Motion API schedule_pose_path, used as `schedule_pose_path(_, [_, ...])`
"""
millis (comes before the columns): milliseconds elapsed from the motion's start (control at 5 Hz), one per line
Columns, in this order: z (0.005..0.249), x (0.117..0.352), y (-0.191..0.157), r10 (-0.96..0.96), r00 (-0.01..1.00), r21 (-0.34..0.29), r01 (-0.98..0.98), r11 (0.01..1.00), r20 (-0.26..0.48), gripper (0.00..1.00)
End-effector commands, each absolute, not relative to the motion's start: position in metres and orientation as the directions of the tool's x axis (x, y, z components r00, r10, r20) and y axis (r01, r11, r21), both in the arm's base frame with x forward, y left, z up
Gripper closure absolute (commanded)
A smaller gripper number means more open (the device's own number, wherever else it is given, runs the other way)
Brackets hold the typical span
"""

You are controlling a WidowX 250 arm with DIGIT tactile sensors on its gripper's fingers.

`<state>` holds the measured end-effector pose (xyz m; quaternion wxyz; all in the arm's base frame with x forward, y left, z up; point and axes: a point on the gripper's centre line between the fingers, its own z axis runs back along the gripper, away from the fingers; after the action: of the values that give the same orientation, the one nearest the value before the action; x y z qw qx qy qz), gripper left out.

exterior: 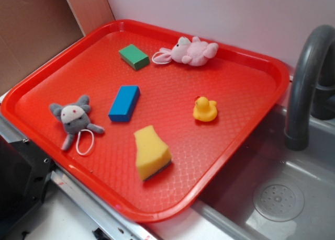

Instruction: Grab the yellow duck.

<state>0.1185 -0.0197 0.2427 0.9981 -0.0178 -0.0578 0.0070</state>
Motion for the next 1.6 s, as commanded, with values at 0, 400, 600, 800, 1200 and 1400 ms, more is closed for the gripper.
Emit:
schedule_pose_path(0, [0.243, 0.119, -0.020, 0.016, 0.993, -0.036, -0.012, 0.999, 0.115, 0.00])
schedule_pose_path(400, [0.242, 0.187, -0.031, -0.362, 0.904, 0.112, 0.346, 0.932, 0.229, 0.00])
schedule_pose_path(600, [0.234, 0.210, -0.057, -0.565, 0.789, 0.177, 0.537, 0.825, 0.239, 0.00])
schedule_pose_path(800, [0.214, 0.227, -0.096, -0.755, 0.614, 0.248, 0.713, 0.656, 0.230, 0.00])
schedule_pose_path(1200, [0.156, 0.236, -0.140, -0.940, 0.320, 0.279, 0.898, 0.341, 0.121, 0.00])
schedule_pose_path(1400, [0.108, 0.244, -0.143, -0.954, 0.297, 0.212, 0.931, 0.296, 0.030, 0.00])
